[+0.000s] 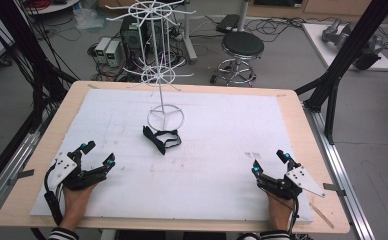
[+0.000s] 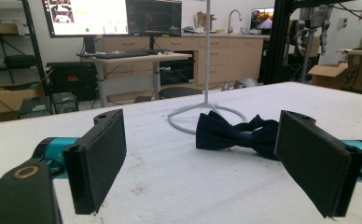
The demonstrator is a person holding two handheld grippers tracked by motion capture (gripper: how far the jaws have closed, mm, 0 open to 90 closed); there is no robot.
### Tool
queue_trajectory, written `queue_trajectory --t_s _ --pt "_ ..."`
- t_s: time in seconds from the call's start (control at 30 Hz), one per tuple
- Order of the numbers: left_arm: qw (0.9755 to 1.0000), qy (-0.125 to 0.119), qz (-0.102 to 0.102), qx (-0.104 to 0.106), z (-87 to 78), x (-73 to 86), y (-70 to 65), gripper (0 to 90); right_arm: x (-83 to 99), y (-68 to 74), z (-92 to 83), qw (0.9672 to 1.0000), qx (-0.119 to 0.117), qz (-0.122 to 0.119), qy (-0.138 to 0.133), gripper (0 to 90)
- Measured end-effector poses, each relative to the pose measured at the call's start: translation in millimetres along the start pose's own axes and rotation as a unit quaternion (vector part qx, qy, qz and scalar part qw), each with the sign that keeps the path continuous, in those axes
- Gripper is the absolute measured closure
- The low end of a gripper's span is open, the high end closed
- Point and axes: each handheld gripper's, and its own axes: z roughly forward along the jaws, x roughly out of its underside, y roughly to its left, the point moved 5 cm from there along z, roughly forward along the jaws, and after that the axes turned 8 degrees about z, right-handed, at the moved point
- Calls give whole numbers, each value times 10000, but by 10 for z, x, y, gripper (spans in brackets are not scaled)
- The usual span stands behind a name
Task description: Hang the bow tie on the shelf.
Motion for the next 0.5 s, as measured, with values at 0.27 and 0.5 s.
queue_trajectory --t_s 0.27,0.5 --pt "10000 48 -37 -44 14 -1 3 170 -3 -2 6 10000 -9 -52 -16 93" --pt "9997 230 -23 31 49 -2 19 163 1 5 3 10000 -5 -46 16 93"
